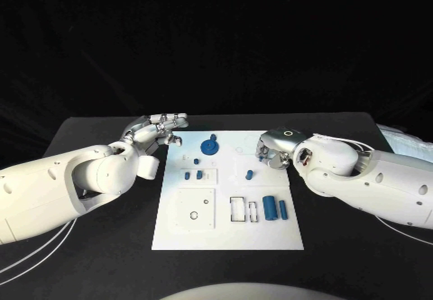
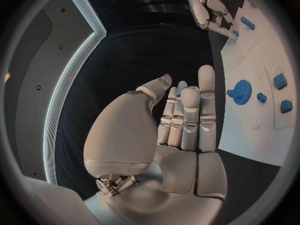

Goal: Assemble the parts on the task board

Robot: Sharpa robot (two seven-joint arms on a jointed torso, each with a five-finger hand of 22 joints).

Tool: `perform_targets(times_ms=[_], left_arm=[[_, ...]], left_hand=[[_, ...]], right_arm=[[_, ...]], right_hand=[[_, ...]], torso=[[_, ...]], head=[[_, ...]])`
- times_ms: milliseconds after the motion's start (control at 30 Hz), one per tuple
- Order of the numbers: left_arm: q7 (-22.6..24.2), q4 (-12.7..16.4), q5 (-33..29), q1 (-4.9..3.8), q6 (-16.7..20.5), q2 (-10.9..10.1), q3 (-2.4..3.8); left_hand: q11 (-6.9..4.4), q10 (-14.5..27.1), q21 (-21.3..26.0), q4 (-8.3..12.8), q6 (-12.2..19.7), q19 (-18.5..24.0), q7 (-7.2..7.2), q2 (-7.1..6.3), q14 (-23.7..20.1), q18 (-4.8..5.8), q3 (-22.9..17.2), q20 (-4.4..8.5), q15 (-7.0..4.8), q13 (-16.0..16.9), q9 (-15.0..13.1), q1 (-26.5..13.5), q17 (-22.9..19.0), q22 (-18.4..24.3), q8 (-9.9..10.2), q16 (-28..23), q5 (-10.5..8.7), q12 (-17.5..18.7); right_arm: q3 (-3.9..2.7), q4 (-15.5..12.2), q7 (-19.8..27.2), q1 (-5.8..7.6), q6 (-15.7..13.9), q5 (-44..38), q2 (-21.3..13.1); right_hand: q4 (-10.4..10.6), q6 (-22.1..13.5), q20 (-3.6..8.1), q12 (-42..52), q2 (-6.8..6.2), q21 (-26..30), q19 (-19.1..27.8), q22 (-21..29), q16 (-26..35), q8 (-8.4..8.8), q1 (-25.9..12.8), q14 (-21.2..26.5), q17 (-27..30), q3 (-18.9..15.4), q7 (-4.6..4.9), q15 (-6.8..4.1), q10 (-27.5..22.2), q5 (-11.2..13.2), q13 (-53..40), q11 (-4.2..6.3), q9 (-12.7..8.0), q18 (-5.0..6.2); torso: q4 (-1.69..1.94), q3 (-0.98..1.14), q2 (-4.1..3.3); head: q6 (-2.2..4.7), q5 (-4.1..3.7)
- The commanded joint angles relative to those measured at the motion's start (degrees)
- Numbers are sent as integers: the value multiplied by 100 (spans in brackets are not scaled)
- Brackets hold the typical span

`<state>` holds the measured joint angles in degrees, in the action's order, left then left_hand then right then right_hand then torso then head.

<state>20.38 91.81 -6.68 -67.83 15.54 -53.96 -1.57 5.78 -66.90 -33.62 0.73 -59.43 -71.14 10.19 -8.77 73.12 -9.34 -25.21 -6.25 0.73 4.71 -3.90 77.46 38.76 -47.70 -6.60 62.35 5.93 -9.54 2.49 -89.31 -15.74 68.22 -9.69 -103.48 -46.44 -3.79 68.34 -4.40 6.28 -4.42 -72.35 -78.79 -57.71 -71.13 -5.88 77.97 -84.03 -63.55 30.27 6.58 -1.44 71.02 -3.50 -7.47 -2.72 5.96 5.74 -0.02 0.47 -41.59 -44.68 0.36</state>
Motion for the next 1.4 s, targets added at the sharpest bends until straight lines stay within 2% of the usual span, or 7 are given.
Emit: perform_targets(times_ms=[33,300,533,633,900,1200,1400], left_arm=[[11,-13,-19,2,-14,10,3],[-12,-42,-17,2,-11,0,3],[-23,-49,-17,2,-24,19,3],[-27,-50,-17,2,-29,28,3],[-31,-59,-17,2,-49,66,3],[-41,-70,-17,5,-70,116,3],[-48,-70,-17,6,-78,124,3]], left_hand=[[-6,49,24,1,38,12,-3,23,-41,-108,48,-8,0,5,5,27,-11,8,23,-34,-4,-35],[0,70,32,6,54,11,3,30,-51,-107,63,-11,5,3,6,37,-29,14,25,-38,-3,-41],[3,79,36,7,61,11,6,33,-57,-107,70,-12,7,3,6,41,-39,17,26,-41,-3,-44],[6,90,40,10,71,11,10,35,-62,-107,78,-14,10,2,6,46,-46,20,28,-42,-3,-47],[6,90,40,10,71,11,10,35,-62,-107,78,-14,10,2,6,46,-46,20,28,-42,-3,-47],[6,90,40,10,71,11,10,35,-62,-107,78,-14,10,2,6,46,-46,20,28,-42,-3,-47],[10,100,45,10,79,11,13,39,-66,-107,87,-16,13,2,6,47,-52,24,29,-42,-3,-52]], right_arm=[[-24,-135,-48,12,-258,14,-91],[-84,-683,-100,75,-264,183,-366],[-89,-1075,-58,46,-217,276,-185],[-87,-1156,-33,14,-214,262,-56],[-58,-1130,79,-198,-120,236,428],[-9,-936,221,-530,25,316,839],[1,-845,264,-669,47,331,970]], right_hand=[[38,30,20,-23,-24,-22,-37,-4,-32,-10,-61,-199,-3,-12,6,-38,36,17,6,-20,13,24],[50,27,22,-40,-26,-27,-41,-13,-42,-5,-81,-201,-14,-17,5,-37,33,17,16,-22,16,23],[62,22,24,-53,-23,-23,-38,-6,-44,0,-98,-201,-14,-20,5,-36,33,16,23,-24,19,24],[65,20,24,-56,-22,-23,-38,-5,-45,2,-100,-201,-14,-20,6,-36,31,16,25,-24,19,25],[67,10,28,-71,-13,-19,-36,2,-48,10,-101,-202,-16,-15,8,-35,26,6,33,-26,20,27],[56,-14,35,-106,5,-9,-29,20,-44,29,-87,-199,-2,4,18,-32,15,-30,52,-33,24,30],[56,-20,36,-113,5,-4,-26,28,-43,34,-89,-199,1,4,22,-30,12,-36,56,-36,24,32]], torso=[[5,1,3],[-2,-1,-3],[5,-2,-5],[2,-9,-3],[6,-12,-5],[-2,-13,-9],[1,-7,-5]], head=[[-2,7],[6,32],[-8,90],[-17,156],[-95,350],[-174,451],[-207,481]])
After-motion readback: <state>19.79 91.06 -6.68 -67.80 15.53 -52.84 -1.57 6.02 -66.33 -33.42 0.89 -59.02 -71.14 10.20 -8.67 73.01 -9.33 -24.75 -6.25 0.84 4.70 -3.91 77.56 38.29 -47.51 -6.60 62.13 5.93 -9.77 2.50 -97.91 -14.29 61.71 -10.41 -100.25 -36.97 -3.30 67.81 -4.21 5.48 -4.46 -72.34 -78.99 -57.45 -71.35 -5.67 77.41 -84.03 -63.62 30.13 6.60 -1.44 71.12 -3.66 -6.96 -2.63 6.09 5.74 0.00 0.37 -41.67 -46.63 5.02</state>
